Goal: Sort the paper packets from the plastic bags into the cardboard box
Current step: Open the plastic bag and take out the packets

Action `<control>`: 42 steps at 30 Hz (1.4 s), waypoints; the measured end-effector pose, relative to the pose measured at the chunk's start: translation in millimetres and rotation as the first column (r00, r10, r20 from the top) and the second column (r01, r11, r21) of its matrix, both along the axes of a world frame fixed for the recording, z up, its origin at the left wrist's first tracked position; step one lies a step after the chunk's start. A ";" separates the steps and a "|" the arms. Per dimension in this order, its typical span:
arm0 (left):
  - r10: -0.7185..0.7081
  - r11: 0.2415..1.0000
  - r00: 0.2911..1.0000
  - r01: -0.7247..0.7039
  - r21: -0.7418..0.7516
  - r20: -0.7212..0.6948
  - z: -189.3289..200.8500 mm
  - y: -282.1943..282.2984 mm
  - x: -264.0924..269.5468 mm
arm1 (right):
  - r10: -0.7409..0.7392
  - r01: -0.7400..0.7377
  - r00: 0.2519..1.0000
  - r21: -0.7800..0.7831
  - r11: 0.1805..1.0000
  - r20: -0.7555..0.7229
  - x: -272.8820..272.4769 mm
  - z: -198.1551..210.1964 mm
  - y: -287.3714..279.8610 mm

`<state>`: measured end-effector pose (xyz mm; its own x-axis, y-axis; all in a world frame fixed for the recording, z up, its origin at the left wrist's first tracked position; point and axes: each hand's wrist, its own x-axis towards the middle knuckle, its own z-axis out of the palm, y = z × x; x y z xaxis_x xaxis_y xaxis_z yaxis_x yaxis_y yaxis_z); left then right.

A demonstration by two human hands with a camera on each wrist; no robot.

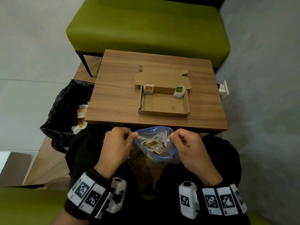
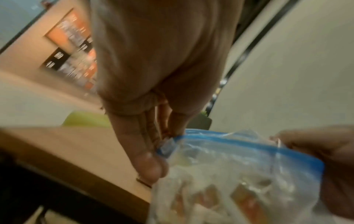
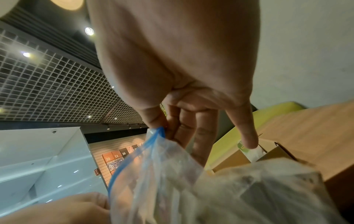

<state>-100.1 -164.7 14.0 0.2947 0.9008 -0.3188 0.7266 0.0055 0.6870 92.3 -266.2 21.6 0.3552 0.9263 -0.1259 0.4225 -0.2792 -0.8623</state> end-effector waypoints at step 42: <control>-0.261 0.947 0.937 0.201 0.252 0.231 3.8 14.7 44.2 | -0.075 0.087 0.821 -0.006 0.996 -0.566 6.9 -8.6 39.3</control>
